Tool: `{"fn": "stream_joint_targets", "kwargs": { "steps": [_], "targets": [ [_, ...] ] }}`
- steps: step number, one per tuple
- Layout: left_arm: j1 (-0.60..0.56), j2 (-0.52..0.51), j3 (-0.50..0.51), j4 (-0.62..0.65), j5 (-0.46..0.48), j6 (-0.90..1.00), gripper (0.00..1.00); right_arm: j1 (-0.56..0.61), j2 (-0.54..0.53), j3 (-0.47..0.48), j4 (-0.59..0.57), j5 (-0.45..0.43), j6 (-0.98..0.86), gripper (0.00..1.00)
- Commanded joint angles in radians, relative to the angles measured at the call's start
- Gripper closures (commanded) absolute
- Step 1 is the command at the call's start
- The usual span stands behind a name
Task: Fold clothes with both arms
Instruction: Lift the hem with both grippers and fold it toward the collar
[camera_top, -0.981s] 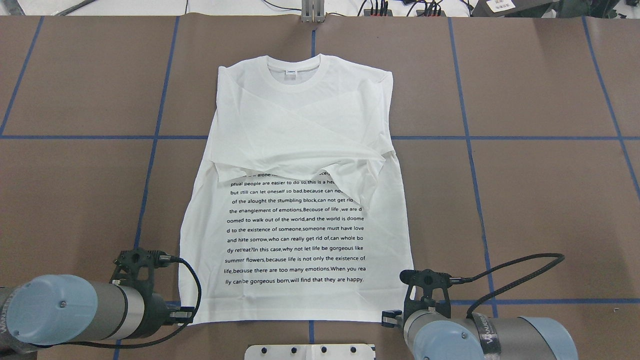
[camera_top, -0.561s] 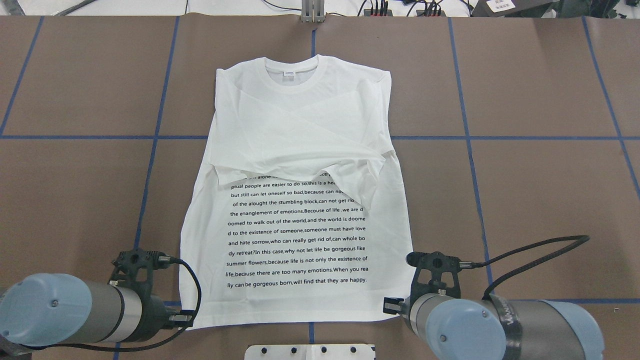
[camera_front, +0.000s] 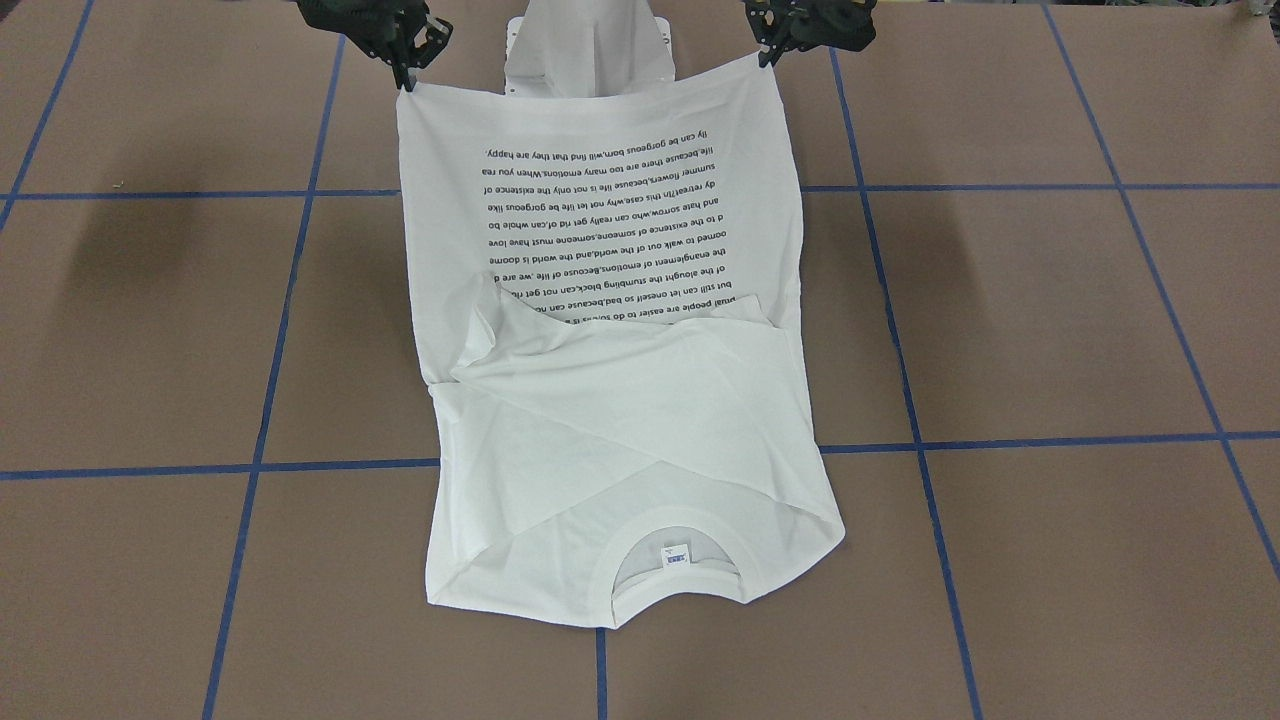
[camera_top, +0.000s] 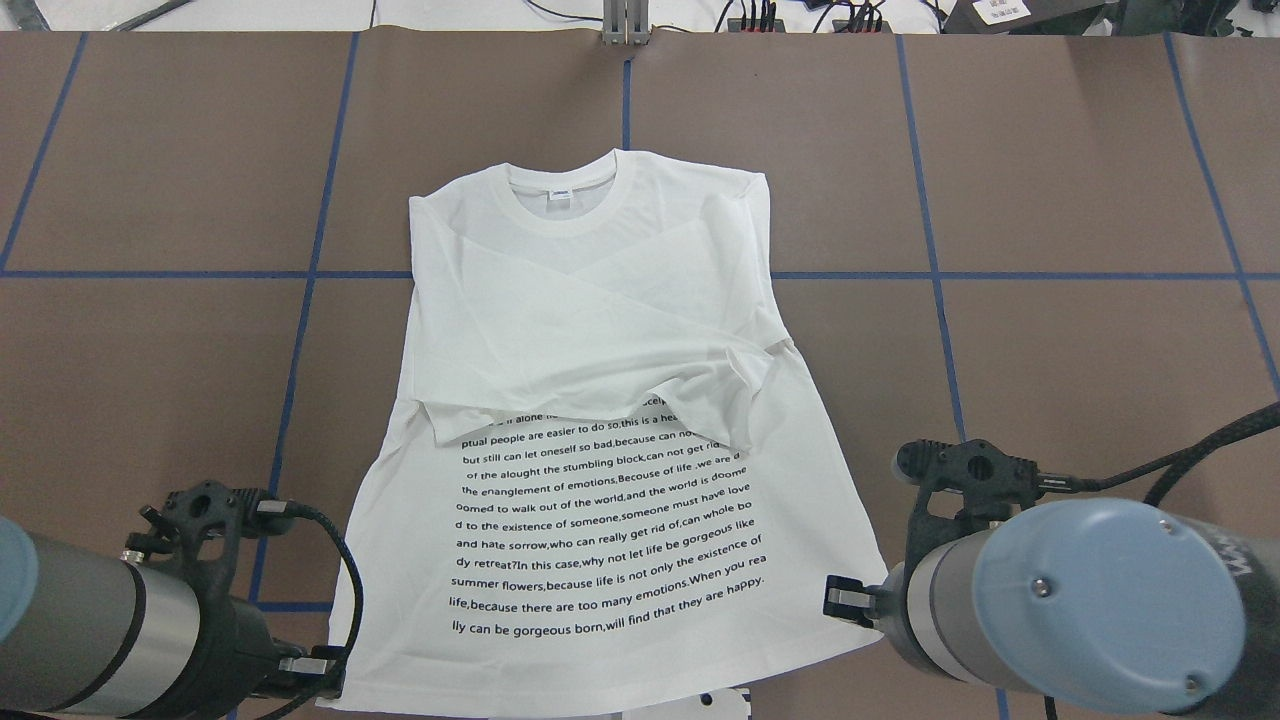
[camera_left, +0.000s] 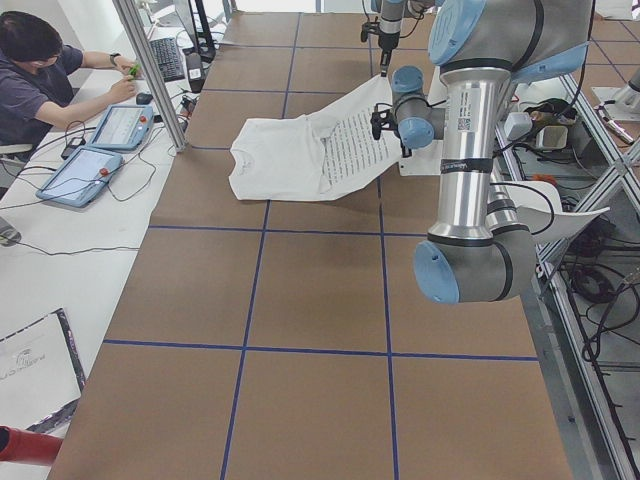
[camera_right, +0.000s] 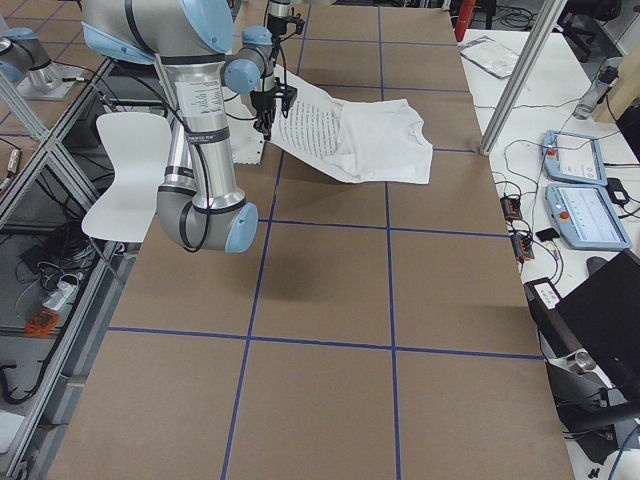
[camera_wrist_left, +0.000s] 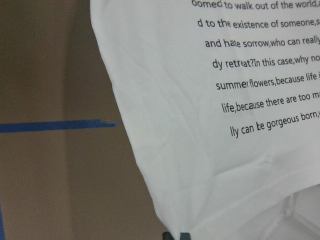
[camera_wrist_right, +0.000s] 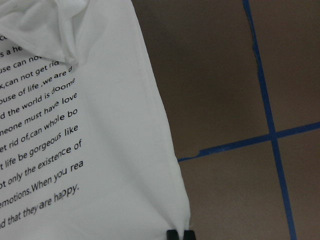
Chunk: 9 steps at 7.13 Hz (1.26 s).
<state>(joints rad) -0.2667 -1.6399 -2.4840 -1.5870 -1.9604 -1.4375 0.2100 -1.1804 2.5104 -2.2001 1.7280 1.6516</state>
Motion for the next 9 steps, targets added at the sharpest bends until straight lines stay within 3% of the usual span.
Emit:
{"fn": "stream_joint_targets", "kwargs": {
  "steps": [1, 2, 4, 6, 9],
  "targets": [
    [-0.153, -0.259, -0.039, 0.349, -0.083, 0.076, 1.0, 0.061, 0.093, 0.035, -0.11, 0.032, -0.06, 1.0],
    [-0.17, -0.359, -0.007, 0.477, -0.075, 0.177, 1.0, 0.101, 0.099, 0.013, -0.104, 0.033, -0.152, 1.0],
    [-0.265, -0.386, 0.1, 0.473, -0.036, 0.282, 1.0, 0.245, 0.158, -0.103, -0.077, 0.036, -0.31, 1.0],
    [-0.368, -0.415, 0.236, 0.368, -0.018, 0.377, 1.0, 0.36, 0.171, -0.317, 0.183, 0.086, -0.351, 1.0],
    [-0.506, -0.464, 0.428, 0.246, -0.018, 0.48, 1.0, 0.498, 0.229, -0.477, 0.33, 0.133, -0.421, 1.0]
  ]
}}
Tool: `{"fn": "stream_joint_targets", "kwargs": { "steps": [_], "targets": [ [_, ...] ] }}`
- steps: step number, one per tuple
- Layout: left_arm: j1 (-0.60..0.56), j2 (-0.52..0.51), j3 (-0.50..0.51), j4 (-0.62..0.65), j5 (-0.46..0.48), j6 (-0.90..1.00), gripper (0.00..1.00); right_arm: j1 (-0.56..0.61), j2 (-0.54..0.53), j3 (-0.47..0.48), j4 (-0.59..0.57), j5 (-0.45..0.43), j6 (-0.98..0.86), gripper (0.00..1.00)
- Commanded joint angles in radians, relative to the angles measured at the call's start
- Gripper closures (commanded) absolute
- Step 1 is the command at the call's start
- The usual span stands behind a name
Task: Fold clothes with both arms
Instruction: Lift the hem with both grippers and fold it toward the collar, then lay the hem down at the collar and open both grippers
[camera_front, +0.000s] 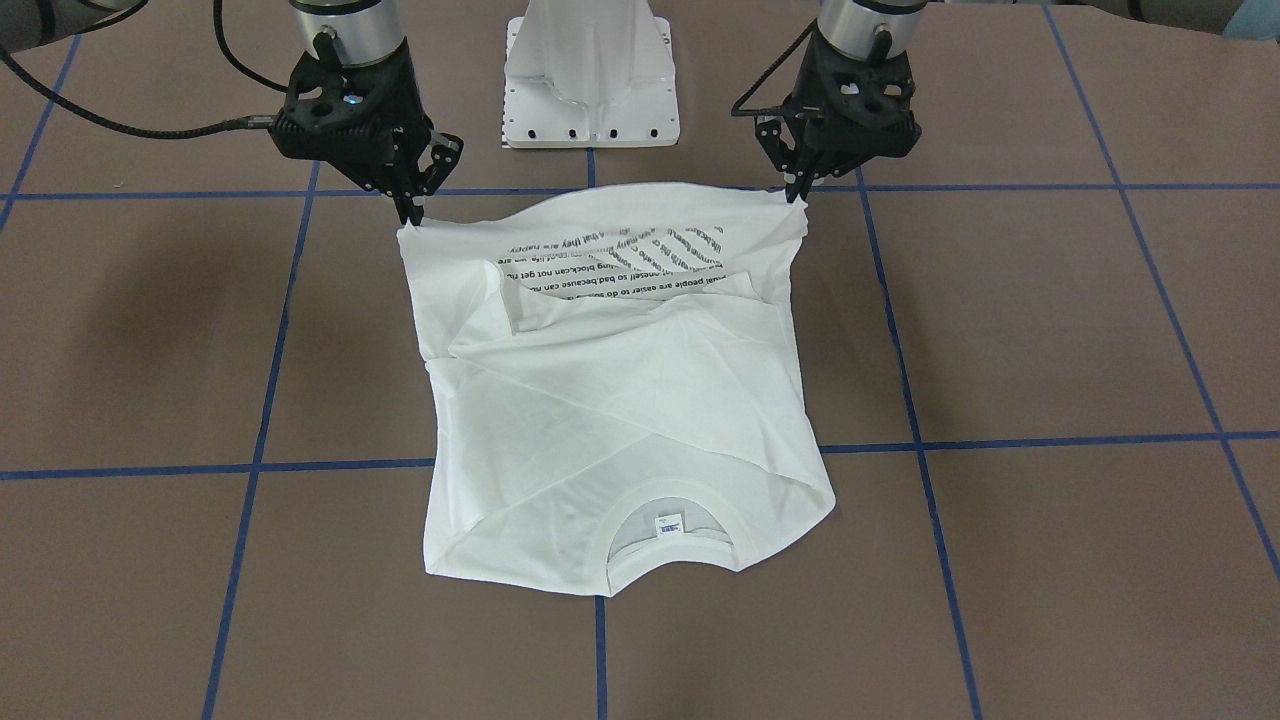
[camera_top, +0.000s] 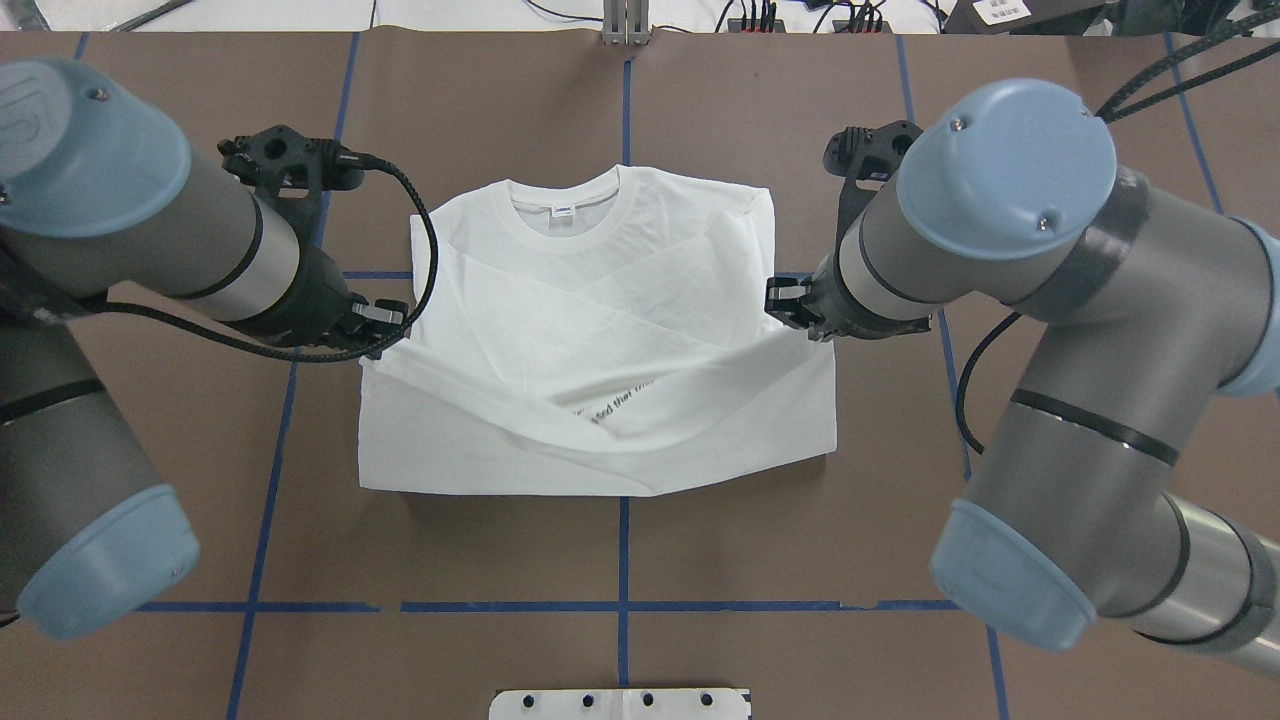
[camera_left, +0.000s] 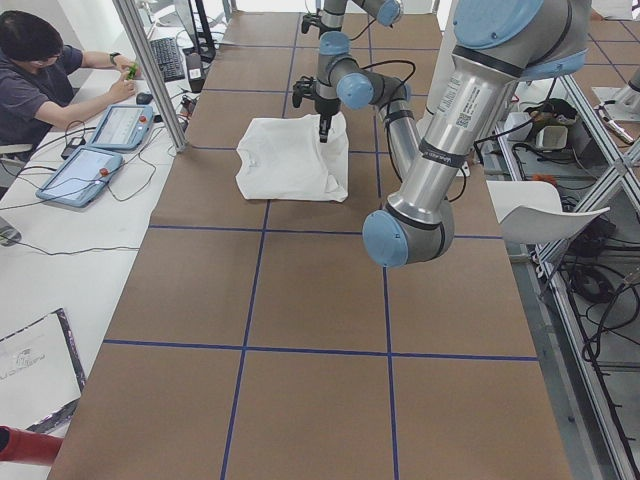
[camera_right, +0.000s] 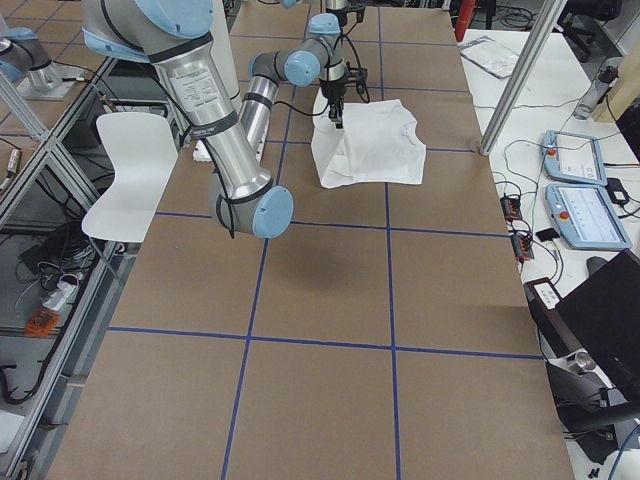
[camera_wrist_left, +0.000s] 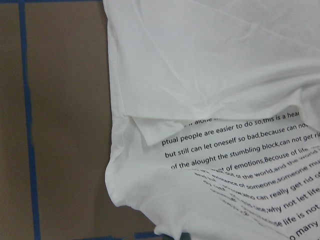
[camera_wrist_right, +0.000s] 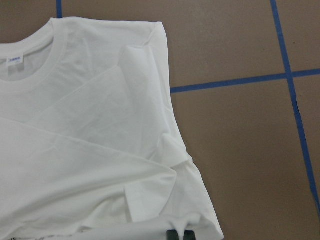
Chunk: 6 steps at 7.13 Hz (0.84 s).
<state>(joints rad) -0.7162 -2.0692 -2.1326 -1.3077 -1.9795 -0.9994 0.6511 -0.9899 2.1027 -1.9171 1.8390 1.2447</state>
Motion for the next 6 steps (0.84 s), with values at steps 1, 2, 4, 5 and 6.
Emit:
{"fn": "stream_joint_targets", "kwargs": {
  "steps": [1, 2, 4, 5, 6],
  "targets": [
    [-0.08, -0.061, 0.118, -0.034, 0.001, 0.065, 1.0, 0.09, 0.081, -0.113, 0.047, 0.035, -0.014, 1.0],
    [-0.095, -0.075, 0.164, -0.065, 0.002, 0.07, 1.0, 0.099, 0.103, -0.159, 0.052, 0.031, -0.03, 1.0],
    [-0.098, -0.081, 0.296, -0.202, 0.053, 0.068, 1.0, 0.11, 0.138, -0.342, 0.212, 0.023, -0.05, 1.0],
    [-0.098, -0.088, 0.38, -0.287, 0.073, 0.07, 1.0, 0.119, 0.151, -0.43, 0.286, 0.022, -0.051, 1.0],
    [-0.098, -0.119, 0.486, -0.359, 0.115, 0.07, 1.0, 0.14, 0.163, -0.519, 0.355, 0.022, -0.066, 1.0]
  ]
}}
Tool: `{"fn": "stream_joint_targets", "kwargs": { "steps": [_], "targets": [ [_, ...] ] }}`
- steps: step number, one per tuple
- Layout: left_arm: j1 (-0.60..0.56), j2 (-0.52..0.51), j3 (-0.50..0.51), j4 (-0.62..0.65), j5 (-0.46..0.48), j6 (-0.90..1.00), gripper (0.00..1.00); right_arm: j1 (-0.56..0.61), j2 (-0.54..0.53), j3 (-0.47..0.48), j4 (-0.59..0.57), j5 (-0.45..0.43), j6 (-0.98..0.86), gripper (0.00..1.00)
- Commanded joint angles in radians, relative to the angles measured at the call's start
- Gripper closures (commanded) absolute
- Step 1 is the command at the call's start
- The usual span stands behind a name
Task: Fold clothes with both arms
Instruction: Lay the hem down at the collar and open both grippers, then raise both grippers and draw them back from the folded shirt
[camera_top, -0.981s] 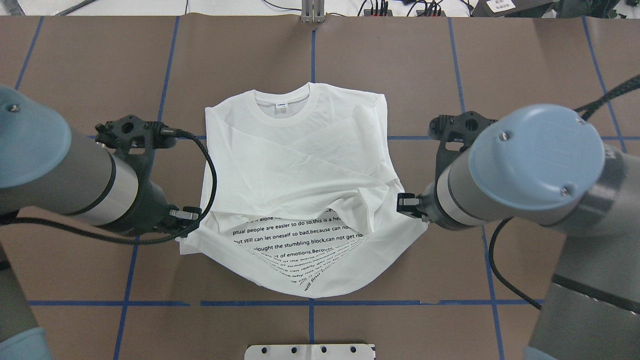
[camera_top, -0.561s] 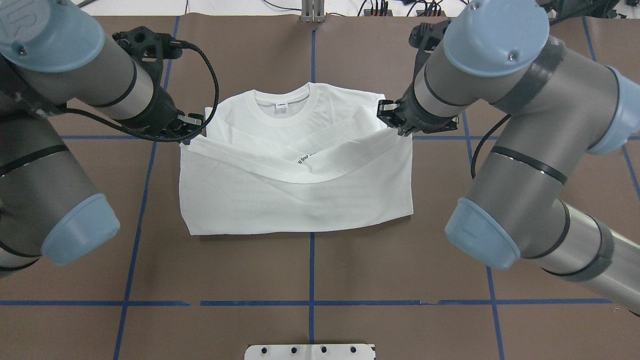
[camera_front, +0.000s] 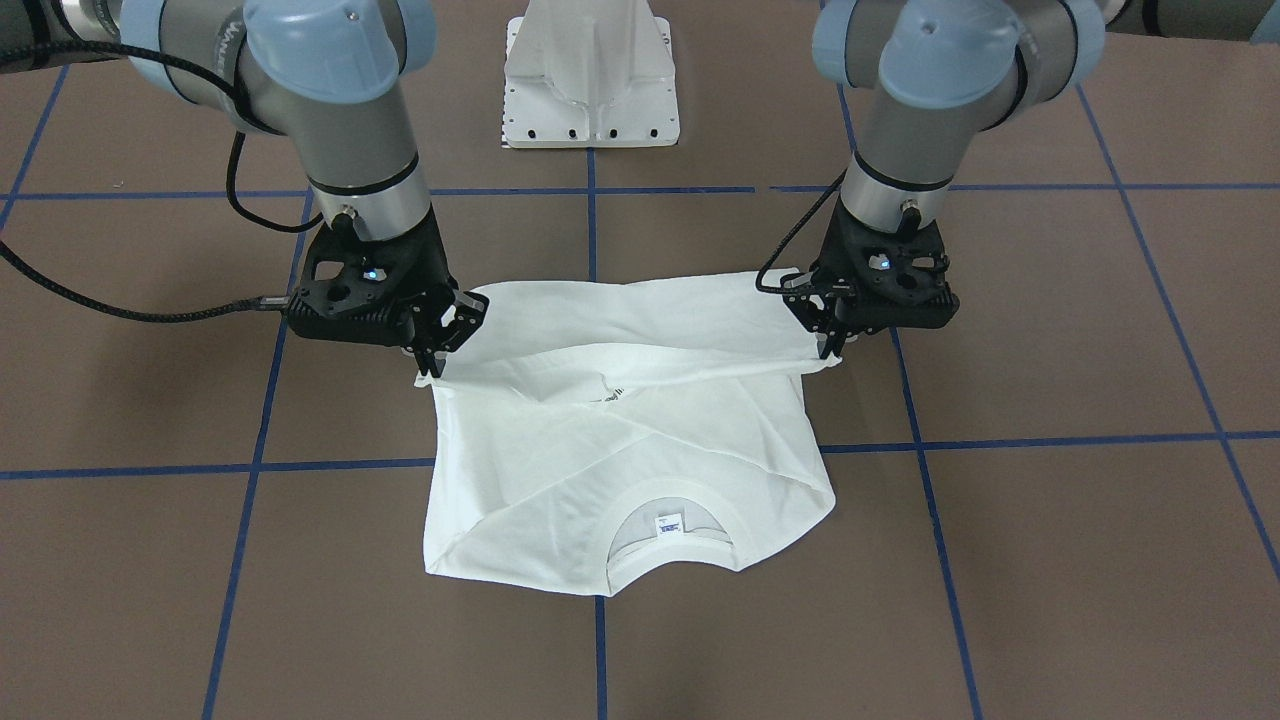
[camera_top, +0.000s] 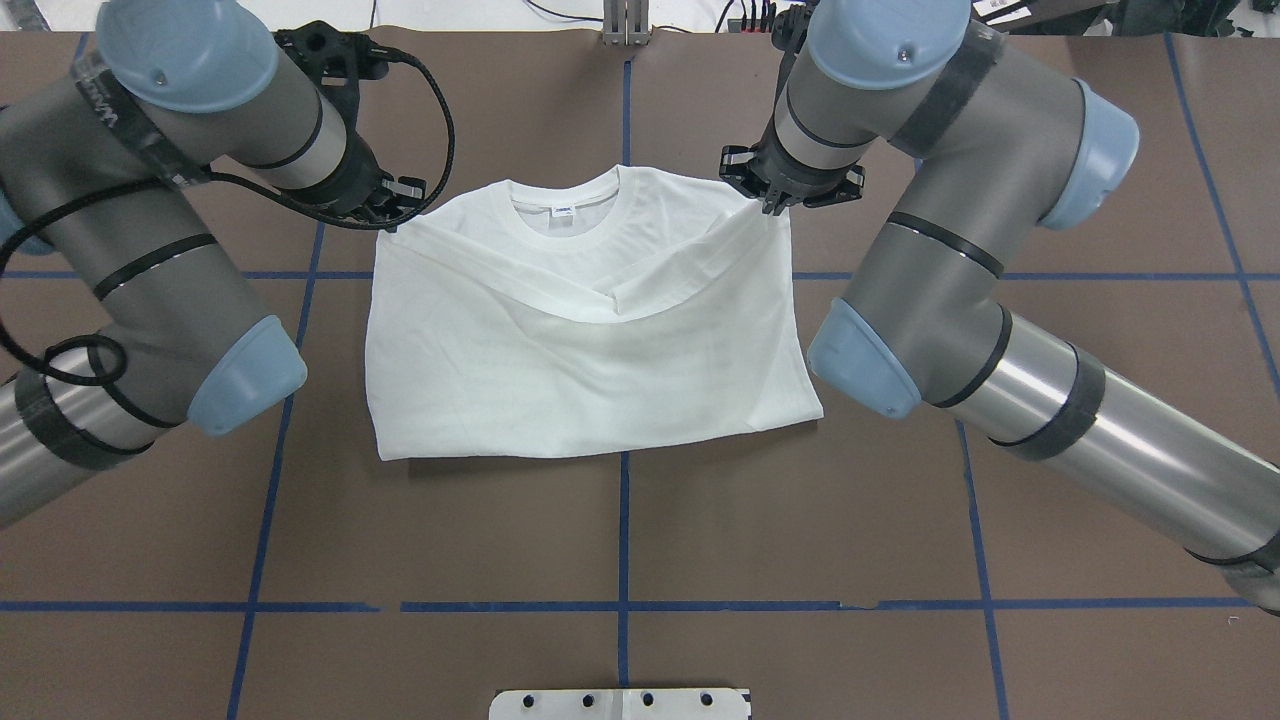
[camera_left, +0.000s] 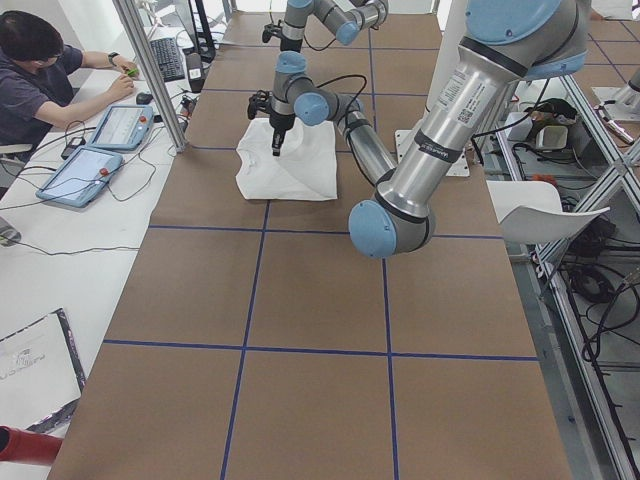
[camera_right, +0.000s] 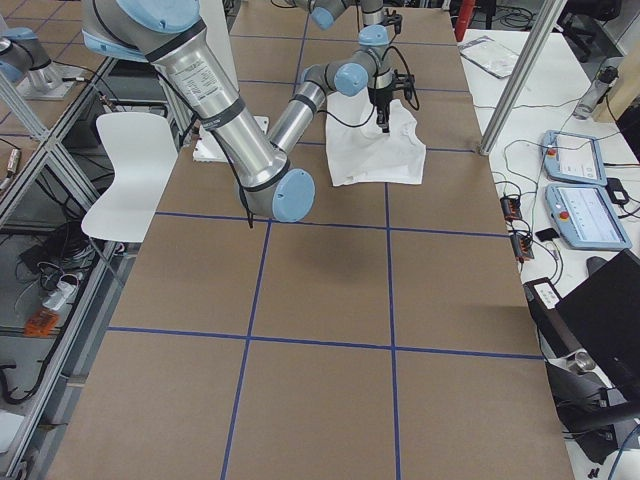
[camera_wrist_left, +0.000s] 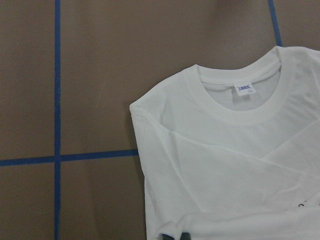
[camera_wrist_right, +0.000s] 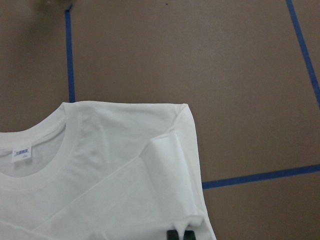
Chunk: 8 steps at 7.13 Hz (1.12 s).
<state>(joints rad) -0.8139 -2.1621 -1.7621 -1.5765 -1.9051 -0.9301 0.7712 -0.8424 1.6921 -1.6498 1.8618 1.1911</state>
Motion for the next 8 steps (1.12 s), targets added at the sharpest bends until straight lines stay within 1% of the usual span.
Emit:
{"fn": "stream_joint_targets", "kwargs": {
  "steps": [1, 2, 3, 6, 7, 8],
  "targets": [
    [-0.007, -0.054, 0.207, -0.152, 0.053, 0.0, 1.0, 0.04, 0.016, -0.167, 0.128, -0.001, -0.048, 1.0],
    [-0.011, -0.054, 0.251, -0.193, 0.055, 0.002, 1.0, 0.039, 0.016, -0.204, 0.146, -0.006, -0.057, 1.0],
    [-0.01, -0.054, 0.268, -0.195, 0.09, 0.002, 1.0, 0.037, 0.017, -0.224, 0.157, -0.009, -0.058, 1.0],
    [-0.011, -0.047, 0.302, -0.209, 0.097, 0.029, 1.0, 0.033, 0.013, -0.253, 0.163, -0.018, -0.065, 1.0],
    [-0.011, -0.044, 0.302, -0.211, 0.095, 0.031, 1.0, 0.03, 0.013, -0.258, 0.163, -0.033, -0.062, 0.97],
    [-0.011, -0.035, 0.302, -0.238, 0.095, 0.036, 0.09, 0.017, 0.008, -0.256, 0.163, -0.042, -0.065, 0.01]
  ]
}}
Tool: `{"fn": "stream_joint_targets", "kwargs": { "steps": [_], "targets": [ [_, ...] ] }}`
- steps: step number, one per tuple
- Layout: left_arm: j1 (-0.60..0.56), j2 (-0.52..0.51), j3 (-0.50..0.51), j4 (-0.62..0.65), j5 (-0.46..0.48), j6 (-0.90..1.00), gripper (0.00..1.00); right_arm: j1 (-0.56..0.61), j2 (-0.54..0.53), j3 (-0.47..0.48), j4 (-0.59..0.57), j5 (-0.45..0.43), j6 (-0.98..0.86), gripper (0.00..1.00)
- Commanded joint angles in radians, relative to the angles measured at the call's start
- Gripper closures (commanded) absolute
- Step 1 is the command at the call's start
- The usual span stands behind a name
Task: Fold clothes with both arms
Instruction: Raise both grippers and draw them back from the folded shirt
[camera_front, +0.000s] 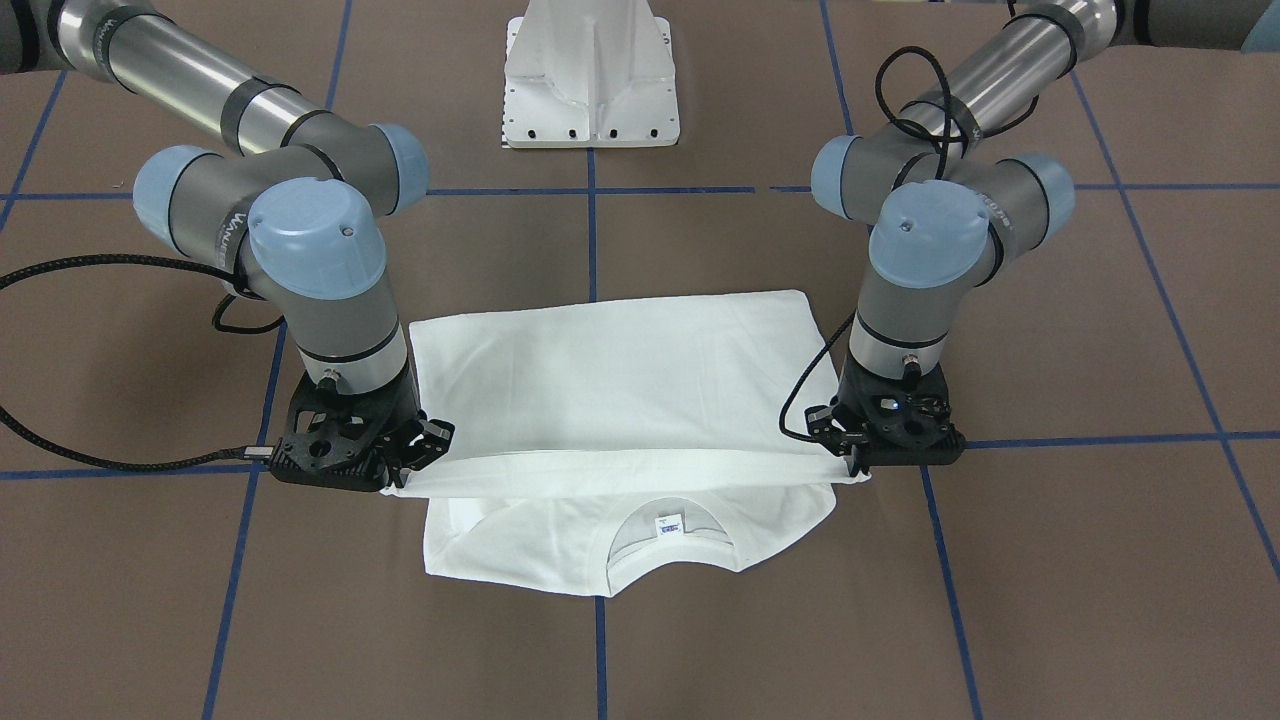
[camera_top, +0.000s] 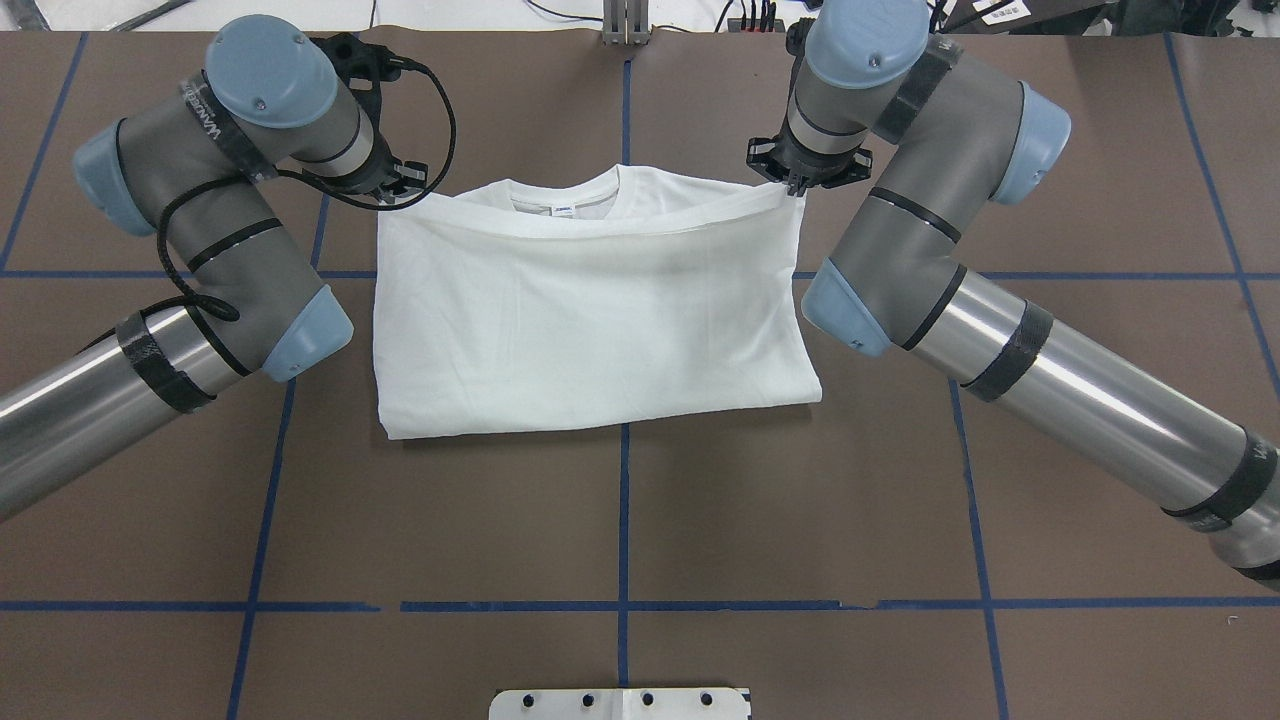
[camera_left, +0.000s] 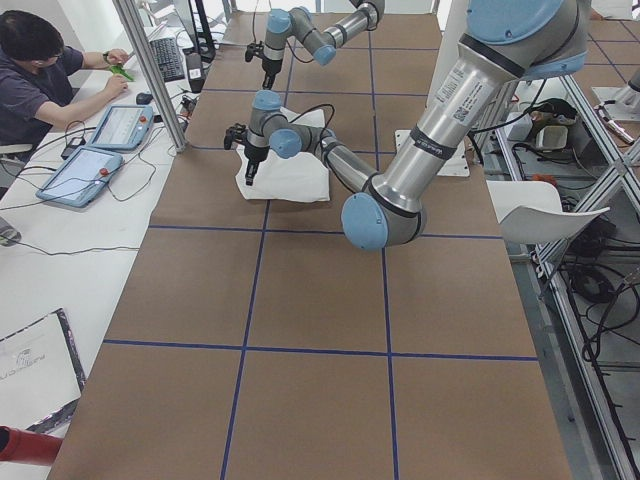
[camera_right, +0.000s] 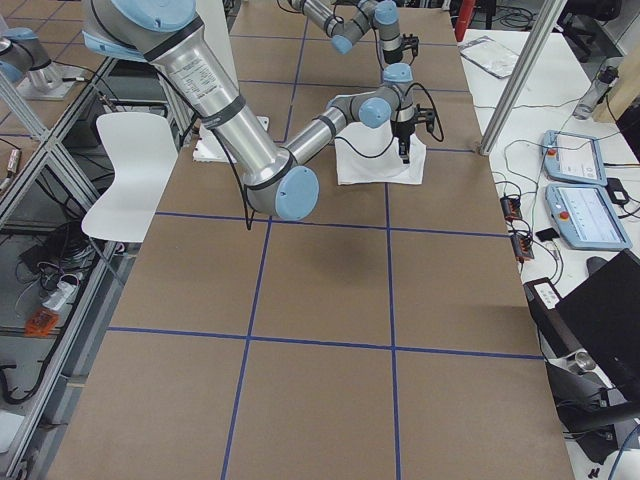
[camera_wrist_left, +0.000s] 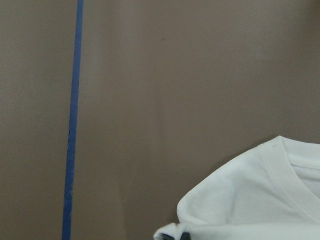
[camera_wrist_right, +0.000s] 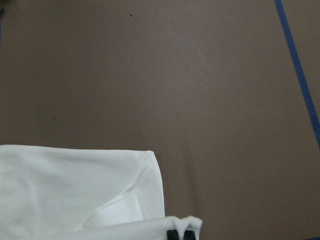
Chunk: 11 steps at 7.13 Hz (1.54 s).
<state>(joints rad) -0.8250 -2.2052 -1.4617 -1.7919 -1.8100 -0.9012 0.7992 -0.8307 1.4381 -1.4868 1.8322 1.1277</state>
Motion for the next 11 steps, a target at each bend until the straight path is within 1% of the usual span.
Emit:
{"fn": "stream_joint_targets", "kwargs": {
  "steps": [1, 2, 3, 4, 5, 6, 7, 8, 10, 11],
  "targets": [
    [0.0, 0.056, -0.009, -0.105, -0.008, 0.01, 0.0, -0.009, -0.004, 0.008, 0.0, -0.01, -0.005, 0.0],
    [-0.002, 0.07, -0.02, -0.118, -0.011, 0.051, 0.0, -0.008, -0.004, 0.013, -0.001, -0.005, -0.005, 0.0],
    [-0.005, 0.087, -0.04, -0.118, -0.034, 0.117, 0.0, 0.0, -0.016, 0.034, -0.003, 0.004, -0.017, 0.0],
    [-0.006, 0.141, -0.096, -0.118, -0.119, 0.178, 0.0, 0.002, -0.04, 0.068, -0.003, 0.013, -0.049, 0.0],
    [-0.002, 0.21, -0.188, -0.118, -0.14, 0.168, 0.0, 0.002, -0.069, 0.1, -0.003, 0.015, -0.049, 0.0],
    [0.01, 0.293, -0.275, -0.118, -0.146, 0.165, 0.0, 0.0, -0.073, 0.108, -0.001, 0.019, -0.049, 0.0],
    [0.044, 0.386, -0.361, -0.124, -0.14, 0.098, 0.0, -0.001, -0.071, 0.11, 0.0, 0.022, -0.049, 0.0],
    [0.128, 0.416, -0.408, -0.132, -0.126, -0.057, 0.0, -0.003, -0.071, 0.122, 0.0, 0.019, -0.048, 0.0],
    [0.236, 0.417, -0.413, -0.141, -0.077, -0.201, 0.01, -0.003, -0.08, 0.13, 0.0, 0.019, -0.048, 0.0],
    [0.248, 0.406, -0.408, -0.15, -0.071, -0.262, 0.1, -0.006, -0.079, 0.133, 0.0, 0.019, -0.046, 0.0]
  ]
}}
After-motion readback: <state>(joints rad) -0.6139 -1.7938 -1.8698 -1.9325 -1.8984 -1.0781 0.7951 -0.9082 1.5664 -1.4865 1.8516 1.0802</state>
